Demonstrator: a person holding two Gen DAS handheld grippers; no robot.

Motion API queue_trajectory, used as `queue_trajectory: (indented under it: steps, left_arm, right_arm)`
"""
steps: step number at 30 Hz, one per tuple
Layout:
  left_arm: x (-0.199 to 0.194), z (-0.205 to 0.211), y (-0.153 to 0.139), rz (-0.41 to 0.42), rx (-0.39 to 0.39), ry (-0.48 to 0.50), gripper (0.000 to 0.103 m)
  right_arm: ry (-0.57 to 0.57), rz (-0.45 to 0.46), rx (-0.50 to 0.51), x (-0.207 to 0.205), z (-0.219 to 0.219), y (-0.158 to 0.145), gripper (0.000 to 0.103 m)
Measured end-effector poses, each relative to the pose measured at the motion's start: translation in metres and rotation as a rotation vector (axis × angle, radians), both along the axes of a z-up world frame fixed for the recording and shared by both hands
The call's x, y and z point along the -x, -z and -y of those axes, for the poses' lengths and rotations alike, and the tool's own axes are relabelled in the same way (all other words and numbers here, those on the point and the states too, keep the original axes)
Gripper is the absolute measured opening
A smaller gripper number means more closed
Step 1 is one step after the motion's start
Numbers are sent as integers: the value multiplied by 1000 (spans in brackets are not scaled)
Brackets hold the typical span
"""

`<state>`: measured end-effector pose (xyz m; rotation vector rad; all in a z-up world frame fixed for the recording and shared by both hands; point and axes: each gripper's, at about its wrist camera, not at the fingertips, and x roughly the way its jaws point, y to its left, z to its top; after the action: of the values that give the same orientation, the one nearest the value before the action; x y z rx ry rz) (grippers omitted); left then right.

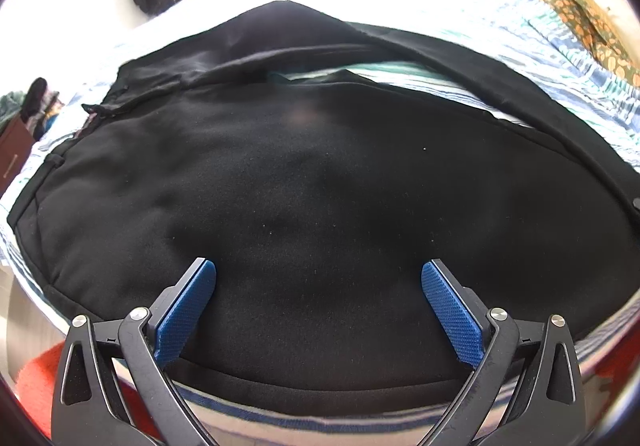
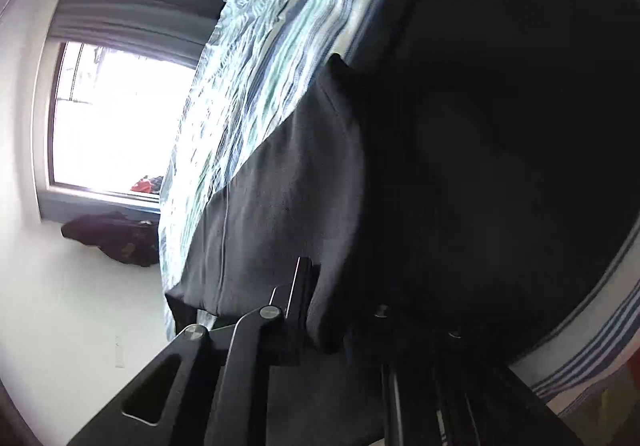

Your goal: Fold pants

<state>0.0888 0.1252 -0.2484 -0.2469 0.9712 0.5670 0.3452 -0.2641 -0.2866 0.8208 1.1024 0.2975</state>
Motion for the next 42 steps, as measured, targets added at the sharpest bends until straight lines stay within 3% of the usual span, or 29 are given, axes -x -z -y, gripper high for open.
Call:
queue_trajectory:
  steps: [1,7,10,15,18,19,20,21,22,24,27,30,33,36,38,40,42]
  left_arm:
    - [-4,-7,-10,9,50,18,102]
    - [-49,-81,-90,287,366,44,102]
    - [-84,-123,-94,345,515,27,102]
    - [-106,-174,-75,332,590,-107,102]
    - [-107,-188,-70,278,577,-159,101]
    - [-107,-191,-68,258,566,-169,97]
    - [-106,-193,-67,241,548,-178,86]
    - [-107,-193,-65,214,531,-181,37]
    - [-109,-193,-60,164,513,-193,5]
    - [-106,-196,-59,164,505,-215,4]
    - [-92,-195,-103,314,482,-237,4]
    - [-60,-181,-174,491,397,-231,5]
    - [-16,-158,-204,523,262,-201,8]
    - [19,-123,-162,413,248,-189,10]
    - [24,-96,-101,283,301,-176,10]
    - [26,-75,-44,151,372,-169,10]
    - [28,-60,-13,104,416,-187,8]
  right_arm:
    - [-52,50,15,-1,-4,-14,13]
    - [-348,392,-38,14,-10,-135,13]
    - [-462,507,-76,33,-7,-181,12]
    - [-579,603,-92,74,13,-215,12]
    - [-660,621,-97,90,28,-221,12]
    - [-683,627,-96,94,34,-220,12]
    - [-695,621,-93,92,40,-216,12]
    - [-694,602,-91,91,49,-211,12]
    - [-678,574,-79,83,56,-204,12]
    - [-640,523,-14,58,61,-191,12]
    - [-595,522,148,0,48,-188,12]
    - [-545,625,137,-44,42,-224,12]
    - [-563,699,133,-56,40,-252,12]
    - [-581,557,165,-68,52,-219,12]
    - [-565,394,217,-73,67,-165,12]
    - [-562,223,364,-74,77,-106,13]
    - [-564,85,464,-71,83,-58,13]
